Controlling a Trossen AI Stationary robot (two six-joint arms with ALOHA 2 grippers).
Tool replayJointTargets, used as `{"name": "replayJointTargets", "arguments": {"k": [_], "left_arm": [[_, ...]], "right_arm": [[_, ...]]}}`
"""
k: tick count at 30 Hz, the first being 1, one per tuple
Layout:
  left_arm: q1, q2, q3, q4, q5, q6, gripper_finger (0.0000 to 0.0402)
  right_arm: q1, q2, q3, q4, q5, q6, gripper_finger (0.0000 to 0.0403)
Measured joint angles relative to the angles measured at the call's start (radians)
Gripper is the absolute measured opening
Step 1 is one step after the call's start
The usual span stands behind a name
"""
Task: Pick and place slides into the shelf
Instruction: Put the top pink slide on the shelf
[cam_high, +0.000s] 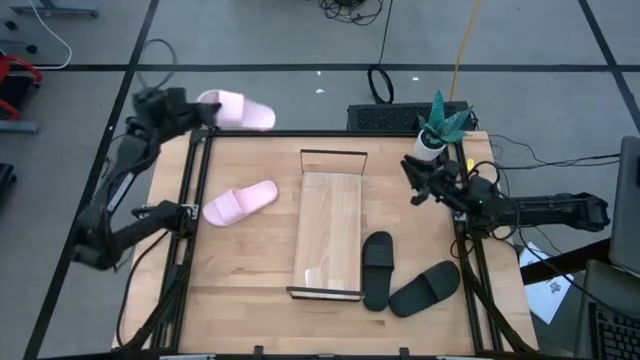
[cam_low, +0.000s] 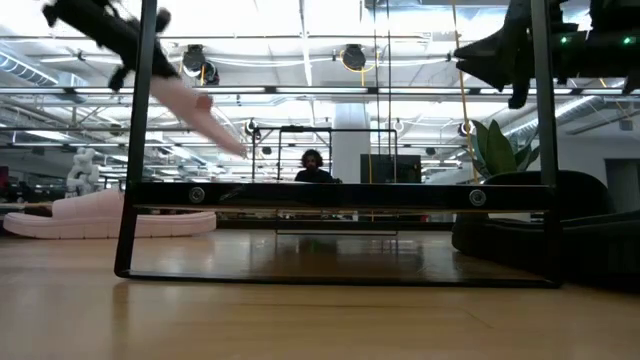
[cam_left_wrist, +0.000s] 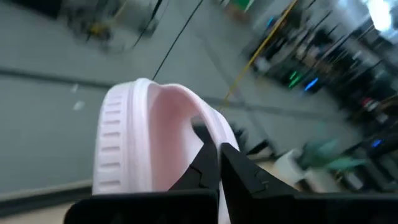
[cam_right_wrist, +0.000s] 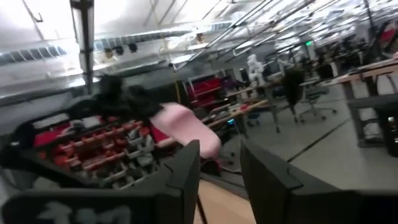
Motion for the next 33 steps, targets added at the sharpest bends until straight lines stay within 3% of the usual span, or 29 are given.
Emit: {"name": "replayJointTargets", "arguments": {"k": [7,13,19,24,28,33], "left_arm": [[-0.043,-0.14,0.108,0.003,0.118,-0.13,0.0],[-0.158,-0.193,0.149,-0.001,0.176,-0.305,0.0],[-0.383,-0.197,0.147,-0.078,0.024,-0.407,0.0],[-0.64,-0.101,0.147,-0.057,-0.156,-0.442,0.0],[-0.834,0.046,0.147,0.087,-0.252,-0.449,0.0],[-0.946,0.216,0.145,0.314,-0.266,-0.474,0.0]], "right_arm": [[-0.049,0.059,0.0,-0.003,0.003,-0.002,0.0107],[-0.105,0.068,0.0,0.023,0.003,-0.003,0.0107],[-0.144,0.067,0.0,0.171,0.003,-0.074,0.0107],[-0.167,0.067,0.0,0.238,0.003,-0.106,0.0107],[-0.179,0.068,0.0,0.236,0.003,-0.106,0.0107],[-0.193,0.067,0.0,0.233,0.003,-0.108,0.0107]]}}
